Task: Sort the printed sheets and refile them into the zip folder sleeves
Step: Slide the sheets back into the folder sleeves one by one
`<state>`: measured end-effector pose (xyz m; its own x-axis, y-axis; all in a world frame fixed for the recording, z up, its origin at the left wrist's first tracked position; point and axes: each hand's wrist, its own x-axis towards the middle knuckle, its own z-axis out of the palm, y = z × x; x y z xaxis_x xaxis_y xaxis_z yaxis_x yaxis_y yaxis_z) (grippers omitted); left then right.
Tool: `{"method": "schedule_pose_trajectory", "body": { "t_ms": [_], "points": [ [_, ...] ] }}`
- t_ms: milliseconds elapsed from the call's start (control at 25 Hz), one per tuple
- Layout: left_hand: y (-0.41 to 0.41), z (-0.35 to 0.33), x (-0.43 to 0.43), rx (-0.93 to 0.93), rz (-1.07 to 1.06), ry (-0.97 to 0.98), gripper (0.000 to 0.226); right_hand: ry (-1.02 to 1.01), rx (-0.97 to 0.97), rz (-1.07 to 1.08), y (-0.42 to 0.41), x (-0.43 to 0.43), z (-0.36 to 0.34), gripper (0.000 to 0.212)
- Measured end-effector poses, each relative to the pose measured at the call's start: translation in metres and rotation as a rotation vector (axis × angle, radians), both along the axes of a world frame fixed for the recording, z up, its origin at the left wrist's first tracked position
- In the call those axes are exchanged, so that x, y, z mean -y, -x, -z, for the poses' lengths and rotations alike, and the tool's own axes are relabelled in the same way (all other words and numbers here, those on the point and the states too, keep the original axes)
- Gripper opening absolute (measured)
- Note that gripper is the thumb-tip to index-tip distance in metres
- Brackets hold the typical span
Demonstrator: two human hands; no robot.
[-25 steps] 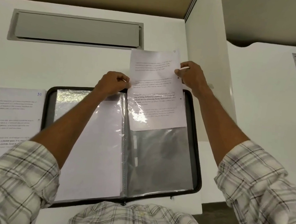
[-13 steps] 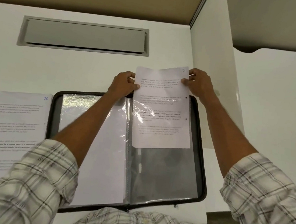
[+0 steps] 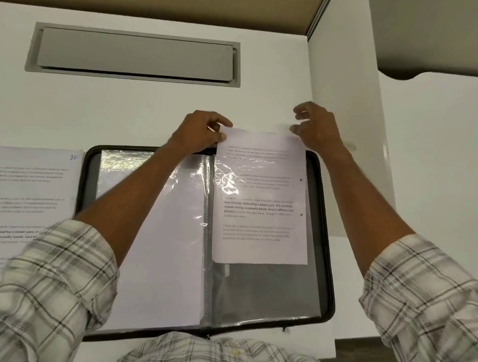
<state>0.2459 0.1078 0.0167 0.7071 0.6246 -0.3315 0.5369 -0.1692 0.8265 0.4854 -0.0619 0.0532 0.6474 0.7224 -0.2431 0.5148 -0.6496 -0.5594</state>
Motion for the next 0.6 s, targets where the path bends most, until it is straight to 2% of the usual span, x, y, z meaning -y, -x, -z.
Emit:
{"method": "schedule_pose_trajectory", "body": {
  "t_ms": [80, 200, 280, 440, 600],
  "points": [
    [0.003, -0.001, 0.002, -0.041, 0.073, 0.007, 0.029, -0.008, 0.105, -0.174, 0.01, -0.012, -0.001, 0.039],
    [0.008, -0.005, 0.003, -0.03, 0.108, 0.02, 0.028, 0.028, 0.018, -0.479, 0.033, -0.028, -0.001, 0.037],
    [0.011, -0.009, 0.003, -0.033, 0.145, 0.055, 0.029, 0.07, -0.02, -0.595, 0.047, -0.031, 0.002, 0.032],
    [0.019, -0.01, 0.003, -0.065, 0.206, 0.074, 0.035, 0.089, -0.062, -0.649, 0.057, -0.032, 0.007, 0.022],
    [0.024, -0.015, 0.025, 0.061, 0.084, -0.236, 0.038, 0.154, -0.081, -0.655, 0.052, -0.039, 0.003, 0.02]
  ]
}}
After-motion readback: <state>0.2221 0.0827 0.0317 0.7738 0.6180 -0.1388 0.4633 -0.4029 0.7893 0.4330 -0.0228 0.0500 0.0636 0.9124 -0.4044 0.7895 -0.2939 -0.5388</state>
